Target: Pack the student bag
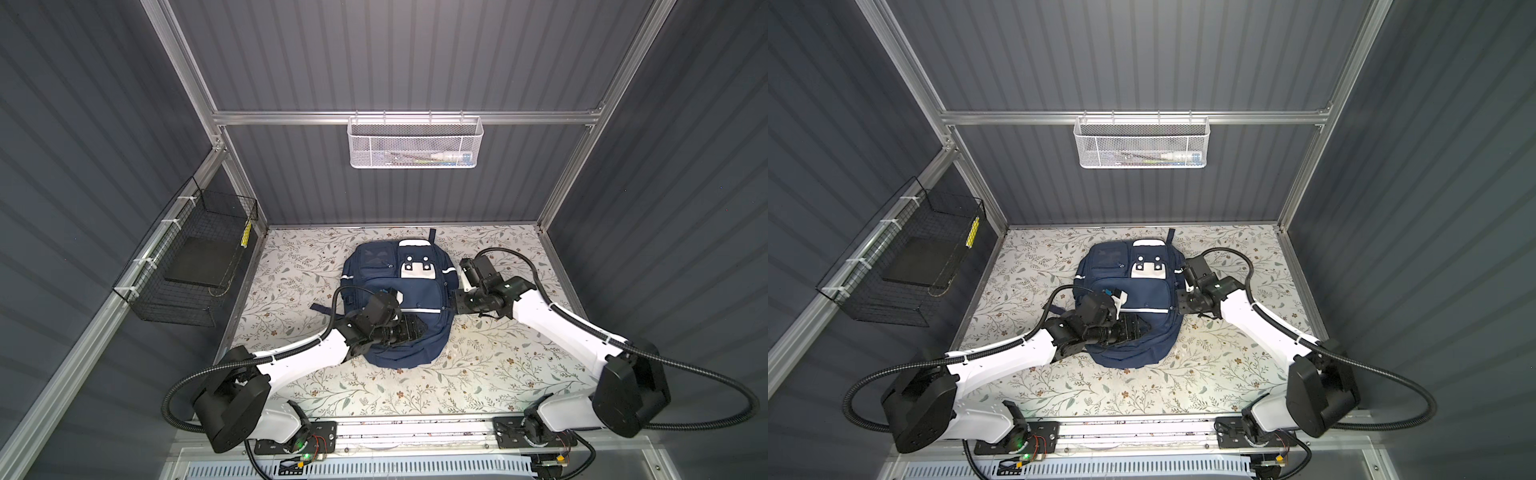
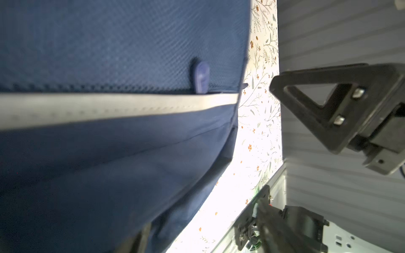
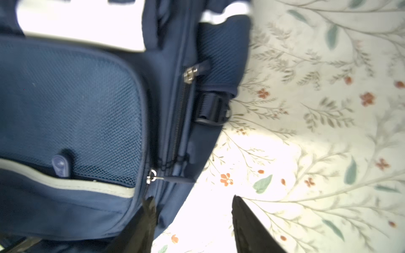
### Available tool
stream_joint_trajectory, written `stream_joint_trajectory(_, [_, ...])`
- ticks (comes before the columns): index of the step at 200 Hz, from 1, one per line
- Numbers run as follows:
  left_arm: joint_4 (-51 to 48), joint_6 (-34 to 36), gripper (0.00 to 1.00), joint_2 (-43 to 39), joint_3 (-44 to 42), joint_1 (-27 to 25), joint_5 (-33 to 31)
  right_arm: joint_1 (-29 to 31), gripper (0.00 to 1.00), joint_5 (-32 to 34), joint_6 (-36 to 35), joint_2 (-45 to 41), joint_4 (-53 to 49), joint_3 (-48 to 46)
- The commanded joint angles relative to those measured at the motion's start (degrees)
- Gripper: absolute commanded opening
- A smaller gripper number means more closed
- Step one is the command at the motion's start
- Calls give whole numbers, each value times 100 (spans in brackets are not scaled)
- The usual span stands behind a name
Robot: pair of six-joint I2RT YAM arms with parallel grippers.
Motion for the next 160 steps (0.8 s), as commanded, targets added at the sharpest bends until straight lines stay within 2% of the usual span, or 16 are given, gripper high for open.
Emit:
stream_joint_trajectory(1, [-1108,1108,98,-595,795,160,-653,-122,67,611,-163,-535,281,-162])
stream_joint_trajectory(13, [-1391,1833,100,-823,1020,348,-923,-437,69,736,-229,-811,495,-266])
stream_joint_trajectory(29, [-1373,2786,100,-1013,992,917,-1290,-1146,71,640,-364,-1207,1113,-614])
stream_joint_trajectory(44, [-1460,3502,100,-1042,947,1686,-1820,-1827,72,537,-663,-1609,2324,-1238])
stream_joint_trajectory(57, [-1707,3799,100,-1144,1044,2305,-2626,-2214,73,718,-780,-1916,3391,-1936])
stream_joint_trajectory(68, [-1221,4113,100,-1273,746,2664,-3231,-2447,74,607,-862,-2106,4169,-2413])
stream_joint_trajectory(77, [-559,4510,100,-1221,324,2952,-3430,-2513,75,672,-1060,-2103,4677,-2705])
stream_joint_trajectory(85, [-186,4872,100,-1023,86,3170,-3454,-2517,75,728,-1354,-1981,5009,-2883])
stream_joint_trajectory(103, [574,5263,100,-377,-284,3386,-4122,-2529,76,935,-1894,-1579,5593,-3130])
stream_joint_trajectory(109, [1047,5345,100,-143,-483,3490,-4108,-2542,76,921,-2022,-1493,5911,-3230])
stream_joint_trajectory(120, [1734,5532,100,282,-709,3620,-3684,-2575,76,878,-2203,-1073,6543,-3467])
stream_joint_trajectory(129, [2228,5557,100,650,-826,3627,-3680,-2611,76,780,-2306,-848,7010,-3629])
stream_joint_trajectory(147, [2919,5572,100,1283,-972,3750,-3629,-2831,76,311,-2105,-523,7455,-3830])
stream_joint_trajectory(160, [3712,5677,100,1707,-1110,3998,-3422,-2932,76,116,-2013,-192,8326,-4120])
